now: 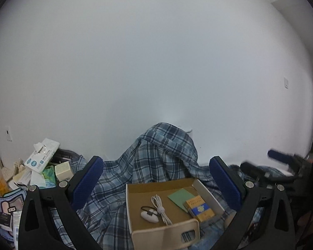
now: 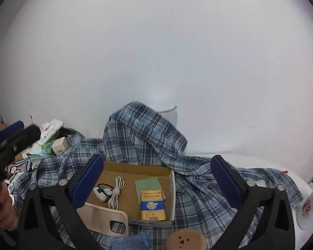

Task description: Organize soft objects

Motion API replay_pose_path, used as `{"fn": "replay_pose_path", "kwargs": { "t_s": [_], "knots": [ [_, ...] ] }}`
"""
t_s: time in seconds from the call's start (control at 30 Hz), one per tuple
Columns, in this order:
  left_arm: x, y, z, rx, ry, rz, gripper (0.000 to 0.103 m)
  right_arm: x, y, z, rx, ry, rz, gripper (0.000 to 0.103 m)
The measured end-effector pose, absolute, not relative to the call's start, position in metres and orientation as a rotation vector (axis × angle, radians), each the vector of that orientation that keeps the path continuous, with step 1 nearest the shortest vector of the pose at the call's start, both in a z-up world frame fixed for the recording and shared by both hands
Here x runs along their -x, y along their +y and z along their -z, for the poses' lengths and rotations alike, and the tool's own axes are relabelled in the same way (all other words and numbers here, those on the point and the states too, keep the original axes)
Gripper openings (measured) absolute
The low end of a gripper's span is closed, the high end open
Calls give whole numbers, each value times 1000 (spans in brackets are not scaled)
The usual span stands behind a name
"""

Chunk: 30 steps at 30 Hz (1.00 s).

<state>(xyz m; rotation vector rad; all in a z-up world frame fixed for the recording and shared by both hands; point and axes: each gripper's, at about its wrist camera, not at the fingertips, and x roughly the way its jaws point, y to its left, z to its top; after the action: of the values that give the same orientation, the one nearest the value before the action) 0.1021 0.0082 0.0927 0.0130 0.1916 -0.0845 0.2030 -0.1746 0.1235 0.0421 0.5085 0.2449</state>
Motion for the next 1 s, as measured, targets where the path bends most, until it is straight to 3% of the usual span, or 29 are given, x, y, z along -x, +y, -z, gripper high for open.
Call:
{"fn": "replay_pose_path", "kwargs": {
  "t_s": [0.4,1.0],
  "knots": [
    [-64,9,-48,36,223,116,103,-150,-199,-116,-51,474,-204,103],
    [-82,16,-4,68,292,73,103,-134,-208,-60,-45,488,-178,103]
  ]
}}
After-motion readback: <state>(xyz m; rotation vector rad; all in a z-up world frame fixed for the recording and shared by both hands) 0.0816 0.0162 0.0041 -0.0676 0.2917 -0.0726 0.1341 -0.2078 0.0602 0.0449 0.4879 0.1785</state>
